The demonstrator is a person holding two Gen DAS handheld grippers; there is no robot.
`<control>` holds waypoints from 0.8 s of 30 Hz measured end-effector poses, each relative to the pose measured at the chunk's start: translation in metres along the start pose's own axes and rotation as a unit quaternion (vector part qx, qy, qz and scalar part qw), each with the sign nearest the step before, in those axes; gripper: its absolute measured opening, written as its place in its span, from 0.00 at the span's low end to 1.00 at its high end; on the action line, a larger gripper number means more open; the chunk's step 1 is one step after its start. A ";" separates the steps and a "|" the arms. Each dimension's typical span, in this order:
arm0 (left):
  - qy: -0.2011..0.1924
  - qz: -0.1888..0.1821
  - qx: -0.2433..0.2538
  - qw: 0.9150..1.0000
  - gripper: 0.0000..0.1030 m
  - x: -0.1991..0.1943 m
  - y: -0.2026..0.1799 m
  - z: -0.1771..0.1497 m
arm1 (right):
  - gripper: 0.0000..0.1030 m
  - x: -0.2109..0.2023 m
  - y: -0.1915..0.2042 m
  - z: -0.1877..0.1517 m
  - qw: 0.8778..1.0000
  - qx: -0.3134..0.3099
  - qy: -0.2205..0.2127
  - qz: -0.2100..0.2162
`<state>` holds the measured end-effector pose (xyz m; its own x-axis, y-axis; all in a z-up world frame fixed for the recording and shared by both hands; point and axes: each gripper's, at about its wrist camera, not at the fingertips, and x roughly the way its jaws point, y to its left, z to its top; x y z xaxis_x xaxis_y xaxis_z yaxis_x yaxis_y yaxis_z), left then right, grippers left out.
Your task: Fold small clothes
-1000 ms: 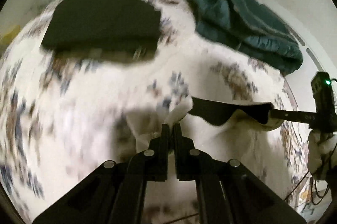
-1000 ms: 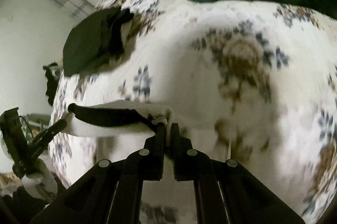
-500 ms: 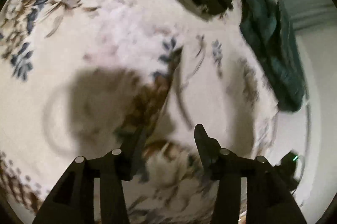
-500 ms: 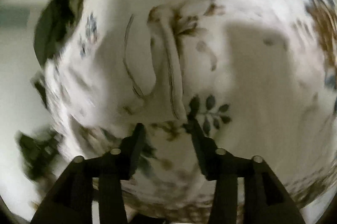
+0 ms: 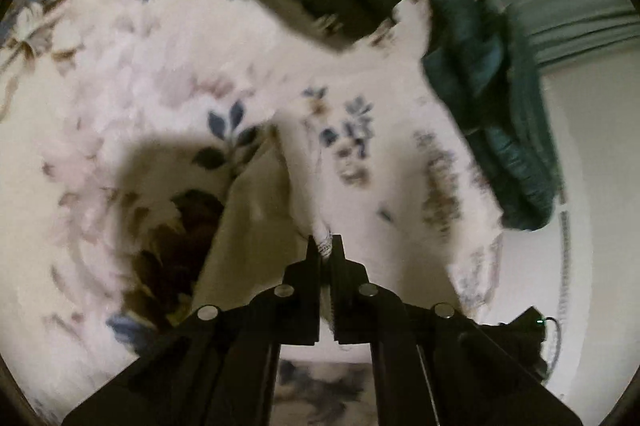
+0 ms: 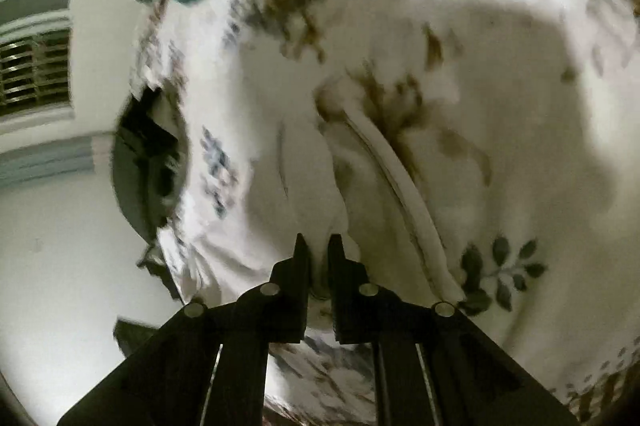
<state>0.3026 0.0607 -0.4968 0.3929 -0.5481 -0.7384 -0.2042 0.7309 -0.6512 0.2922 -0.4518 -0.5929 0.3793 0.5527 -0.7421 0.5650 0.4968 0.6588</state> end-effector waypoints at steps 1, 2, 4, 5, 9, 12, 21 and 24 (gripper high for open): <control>-0.003 -0.008 -0.006 1.000 0.02 -0.008 -0.001 -0.003 | 0.09 -0.006 0.002 0.001 1.000 -0.004 -0.001 -0.001; -0.002 -0.006 -0.008 1.000 0.02 -0.014 0.001 -0.006 | 0.09 -0.009 0.002 0.001 1.000 -0.008 -0.002 -0.013; 0.009 0.017 -0.009 1.000 0.02 -0.013 0.011 -0.015 | 0.09 -0.011 -0.003 -0.001 0.999 -0.018 0.005 -0.040; 0.020 0.028 -0.016 0.999 0.02 -0.008 0.021 -0.017 | 0.09 -0.007 -0.011 -0.002 0.998 -0.018 0.018 -0.065; 0.080 0.064 -0.070 0.992 0.05 0.006 0.066 -0.030 | 0.15 0.013 -0.025 -0.006 0.987 -0.039 0.075 -0.140; 0.072 0.076 -0.060 0.993 0.13 -0.008 0.064 -0.027 | 0.34 0.012 -0.020 -0.003 0.985 -0.043 0.081 -0.144; 0.016 0.066 0.043 0.997 0.54 -0.001 0.021 0.048 | 0.56 0.001 0.008 0.048 0.999 -0.022 0.009 -0.045; 0.054 0.048 0.049 0.996 0.53 0.036 0.020 0.062 | 0.56 0.032 0.017 0.067 0.999 -0.016 0.037 -0.036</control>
<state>0.3689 0.0805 -0.5254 0.2760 -0.5107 -0.8143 -0.1457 0.8151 -0.5606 0.3626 -0.4702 -0.6141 0.2830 0.5612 -0.7778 0.5654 0.5574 0.6079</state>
